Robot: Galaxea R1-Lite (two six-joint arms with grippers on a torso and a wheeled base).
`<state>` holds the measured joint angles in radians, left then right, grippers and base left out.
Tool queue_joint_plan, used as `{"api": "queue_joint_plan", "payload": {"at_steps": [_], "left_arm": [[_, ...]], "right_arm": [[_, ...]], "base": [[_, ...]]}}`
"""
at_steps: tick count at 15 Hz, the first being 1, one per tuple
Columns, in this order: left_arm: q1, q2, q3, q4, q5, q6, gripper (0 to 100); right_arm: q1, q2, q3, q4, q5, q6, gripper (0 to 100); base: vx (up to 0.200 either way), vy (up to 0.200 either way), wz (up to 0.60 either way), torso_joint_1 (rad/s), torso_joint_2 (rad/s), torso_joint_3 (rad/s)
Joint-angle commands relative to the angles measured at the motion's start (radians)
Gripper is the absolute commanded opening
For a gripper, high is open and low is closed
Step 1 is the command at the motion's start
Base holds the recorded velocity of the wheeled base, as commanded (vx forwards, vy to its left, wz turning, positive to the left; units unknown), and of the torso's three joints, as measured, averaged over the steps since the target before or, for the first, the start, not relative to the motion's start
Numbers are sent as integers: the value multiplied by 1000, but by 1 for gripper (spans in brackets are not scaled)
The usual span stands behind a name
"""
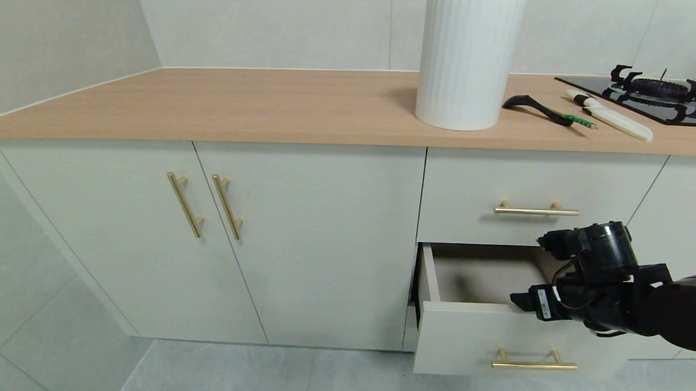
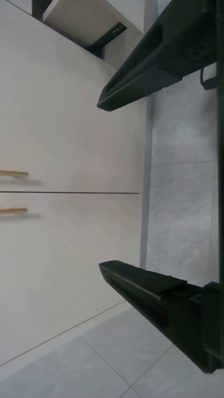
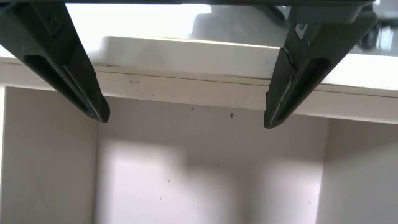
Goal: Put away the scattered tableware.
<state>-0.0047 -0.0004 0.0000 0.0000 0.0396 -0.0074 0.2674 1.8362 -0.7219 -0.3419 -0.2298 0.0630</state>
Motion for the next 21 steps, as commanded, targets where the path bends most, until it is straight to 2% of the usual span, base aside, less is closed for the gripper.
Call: {"api": "queue_joint_plan", "payload": {"at_steps": [1, 11, 16, 19, 21], "left_arm": [[0, 0, 0, 0, 0, 0, 100], [0, 0, 0, -2, 0, 0, 100], [0, 0, 0, -2, 0, 0, 100], [0, 0, 0, -2, 0, 0, 100], [0, 0, 0, 0, 0, 0, 100]], "right_arm": [[6, -25, -5, 21, 1, 0, 100], [35, -109, -79, 394, 12, -3, 100], [35, -143, -83, 557, 15, -98, 100], [38, -172, -76, 710, 13, -201, 100], [65, -178, -80, 794, 13, -210, 100]], "base": [[0, 0, 0, 0, 0, 0], [0, 0, 0, 0, 0, 0], [0, 0, 0, 0, 0, 0], [0, 0, 0, 0, 0, 0], [0, 0, 0, 0, 0, 0]]}}
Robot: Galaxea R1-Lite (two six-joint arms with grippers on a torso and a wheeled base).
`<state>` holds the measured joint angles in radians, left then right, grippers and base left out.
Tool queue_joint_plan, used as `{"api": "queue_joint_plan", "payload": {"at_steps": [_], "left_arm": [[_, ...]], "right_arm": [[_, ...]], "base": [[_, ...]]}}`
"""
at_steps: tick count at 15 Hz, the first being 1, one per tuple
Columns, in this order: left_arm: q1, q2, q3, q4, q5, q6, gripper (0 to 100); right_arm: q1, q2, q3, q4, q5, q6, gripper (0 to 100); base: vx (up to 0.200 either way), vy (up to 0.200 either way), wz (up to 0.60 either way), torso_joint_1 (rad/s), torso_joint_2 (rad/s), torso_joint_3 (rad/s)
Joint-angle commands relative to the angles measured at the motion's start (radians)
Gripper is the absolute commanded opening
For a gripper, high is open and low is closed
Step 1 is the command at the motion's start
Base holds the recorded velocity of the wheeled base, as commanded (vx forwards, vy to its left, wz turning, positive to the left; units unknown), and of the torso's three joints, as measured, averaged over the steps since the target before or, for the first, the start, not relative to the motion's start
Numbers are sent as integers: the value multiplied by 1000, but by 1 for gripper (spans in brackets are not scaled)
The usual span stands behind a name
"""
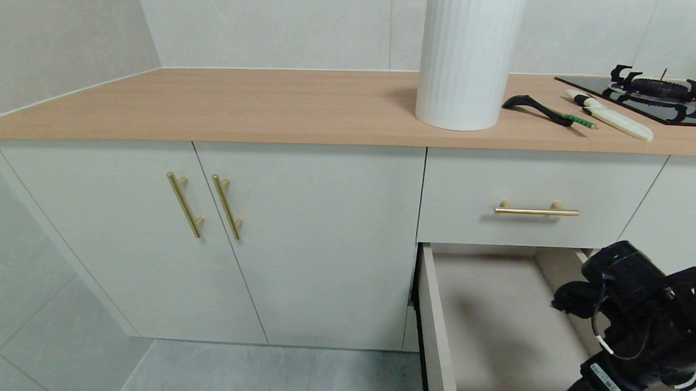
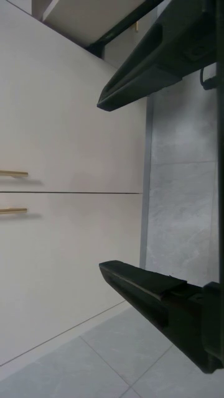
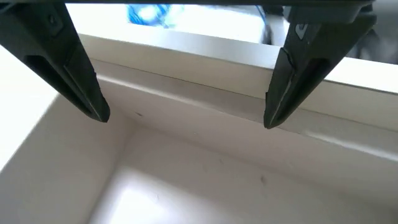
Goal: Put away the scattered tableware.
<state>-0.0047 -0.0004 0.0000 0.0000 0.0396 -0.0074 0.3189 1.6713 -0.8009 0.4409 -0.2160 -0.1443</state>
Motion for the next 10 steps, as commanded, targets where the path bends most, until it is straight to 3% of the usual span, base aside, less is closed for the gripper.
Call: {"api": "queue_joint_plan", "payload": {"at_steps": [1, 8, 10], "left_arm": [[0, 0, 0, -2, 0, 0, 100], [0, 0, 0, -2, 0, 0, 100], [0, 0, 0, 0, 0, 0, 100]], "right_arm": [[22, -13, 0, 21, 0, -5, 100], [23, -10, -17, -1, -10, 6, 100], [14, -15, -41, -68, -8, 77, 100]], "base": [[0, 0, 0, 0, 0, 0], [0, 0, 0, 0, 0, 0], [0, 0, 0, 0, 0, 0]]}}
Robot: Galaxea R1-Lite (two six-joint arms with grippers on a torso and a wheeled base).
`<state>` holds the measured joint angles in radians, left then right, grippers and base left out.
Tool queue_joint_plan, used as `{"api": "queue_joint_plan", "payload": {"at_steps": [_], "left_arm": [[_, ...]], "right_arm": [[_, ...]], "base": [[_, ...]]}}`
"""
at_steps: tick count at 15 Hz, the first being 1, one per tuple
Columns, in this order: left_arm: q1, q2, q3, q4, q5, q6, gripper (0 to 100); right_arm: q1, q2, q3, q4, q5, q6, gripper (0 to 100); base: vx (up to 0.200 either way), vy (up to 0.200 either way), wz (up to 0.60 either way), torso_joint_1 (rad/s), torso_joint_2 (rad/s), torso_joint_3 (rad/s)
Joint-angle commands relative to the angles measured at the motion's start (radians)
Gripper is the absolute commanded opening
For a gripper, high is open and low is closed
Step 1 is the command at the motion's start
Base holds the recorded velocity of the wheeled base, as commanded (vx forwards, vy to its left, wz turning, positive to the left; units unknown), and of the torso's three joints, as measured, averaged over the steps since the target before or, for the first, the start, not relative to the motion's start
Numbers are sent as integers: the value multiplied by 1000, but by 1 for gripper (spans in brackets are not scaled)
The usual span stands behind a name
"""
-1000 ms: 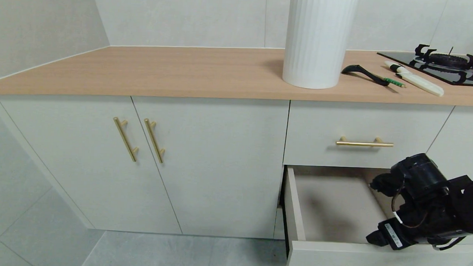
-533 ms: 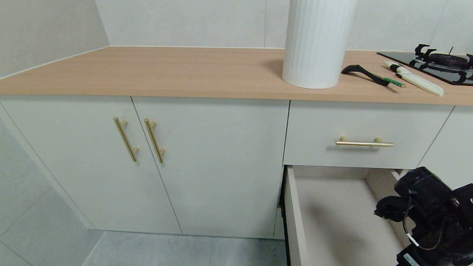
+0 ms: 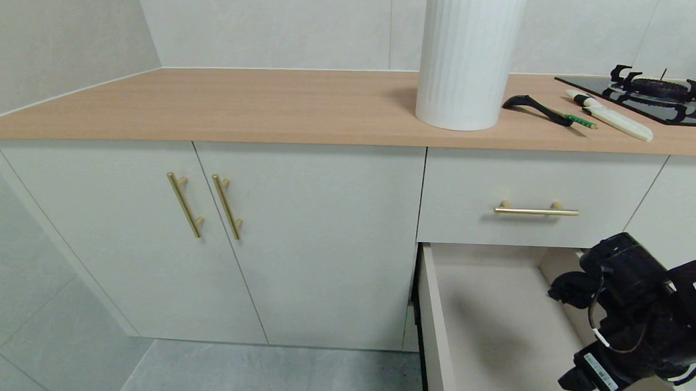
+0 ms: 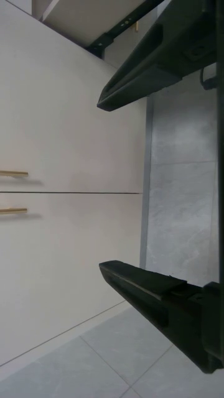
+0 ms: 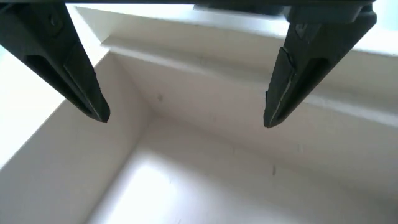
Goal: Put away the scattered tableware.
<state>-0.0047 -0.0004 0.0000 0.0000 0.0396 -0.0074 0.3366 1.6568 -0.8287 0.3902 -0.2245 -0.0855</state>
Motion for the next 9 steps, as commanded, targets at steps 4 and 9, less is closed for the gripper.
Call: {"api": "queue_joint_plan", "payload": {"at_steps": [4, 9], "left_arm": [[0, 0, 0, 0, 0, 0, 100], [0, 0, 0, -2, 0, 0, 100]], "right_arm": [[-25, 0, -33, -266, -6, 155, 100], [-42, -46, 2, -404, -30, 161, 100]], "base": [[0, 0, 0, 0, 0, 0], [0, 0, 0, 0, 0, 0]]}}
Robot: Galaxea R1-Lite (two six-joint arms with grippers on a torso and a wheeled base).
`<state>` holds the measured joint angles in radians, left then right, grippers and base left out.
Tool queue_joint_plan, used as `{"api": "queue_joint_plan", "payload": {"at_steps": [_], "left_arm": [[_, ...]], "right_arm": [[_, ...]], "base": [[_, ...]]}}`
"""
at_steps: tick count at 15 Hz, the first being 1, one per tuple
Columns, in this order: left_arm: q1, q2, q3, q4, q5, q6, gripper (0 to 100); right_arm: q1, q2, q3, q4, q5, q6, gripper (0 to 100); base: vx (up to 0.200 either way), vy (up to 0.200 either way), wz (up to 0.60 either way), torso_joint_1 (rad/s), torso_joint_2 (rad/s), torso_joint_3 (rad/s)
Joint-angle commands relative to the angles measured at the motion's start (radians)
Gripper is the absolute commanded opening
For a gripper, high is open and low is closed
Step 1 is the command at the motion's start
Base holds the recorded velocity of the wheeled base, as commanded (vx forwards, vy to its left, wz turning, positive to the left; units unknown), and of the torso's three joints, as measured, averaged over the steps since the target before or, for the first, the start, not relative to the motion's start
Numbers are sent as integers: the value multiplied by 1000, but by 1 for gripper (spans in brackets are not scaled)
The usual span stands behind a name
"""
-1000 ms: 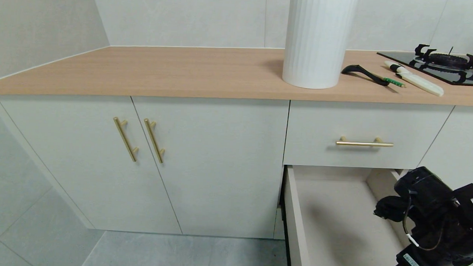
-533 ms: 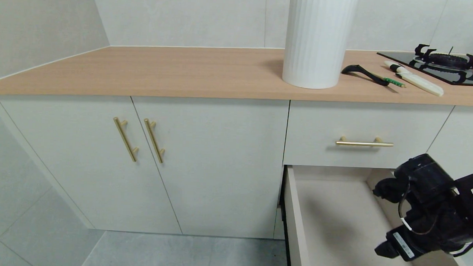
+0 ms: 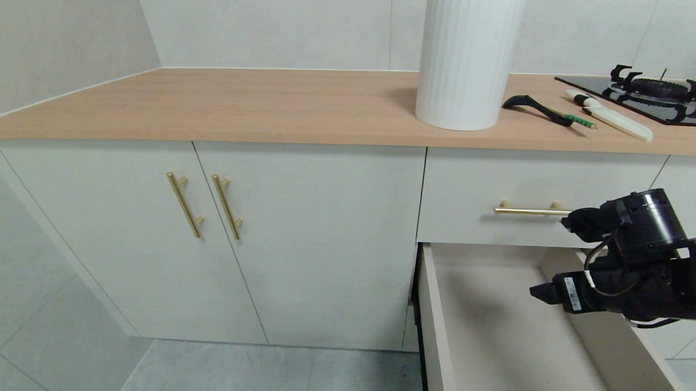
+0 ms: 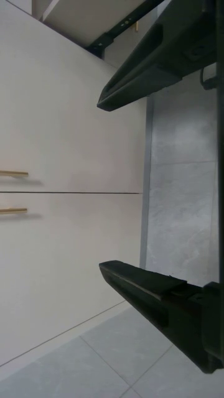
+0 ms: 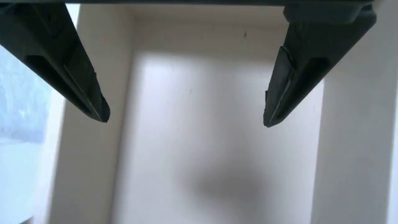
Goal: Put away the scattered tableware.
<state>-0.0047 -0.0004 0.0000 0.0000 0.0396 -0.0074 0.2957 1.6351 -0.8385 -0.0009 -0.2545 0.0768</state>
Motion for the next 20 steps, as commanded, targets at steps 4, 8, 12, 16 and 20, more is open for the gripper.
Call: {"api": "queue_joint_plan", "payload": {"at_steps": [4, 8, 12, 16, 20], "left_arm": [[0, 0, 0, 0, 0, 0, 100], [0, 0, 0, 0, 0, 0, 100], [0, 0, 0, 0, 0, 0, 100], [0, 0, 0, -2, 0, 0, 100], [0, 0, 0, -2, 0, 0, 100]], "right_arm": [[-1, -49, 21, -42, -3, -3, 100], [-1, -55, 21, -47, -17, -3, 100], [-1, -63, 19, -47, -75, -3, 100], [-1, -75, 19, -48, -75, -3, 100], [-1, -78, 19, -48, -77, -3, 100]], "base": [[0, 0, 0, 0, 0, 0], [0, 0, 0, 3, -19, -7], [0, 0, 0, 58, -242, -246], [0, 0, 0, 166, -522, -295], [0, 0, 0, 182, -477, -283]]}}
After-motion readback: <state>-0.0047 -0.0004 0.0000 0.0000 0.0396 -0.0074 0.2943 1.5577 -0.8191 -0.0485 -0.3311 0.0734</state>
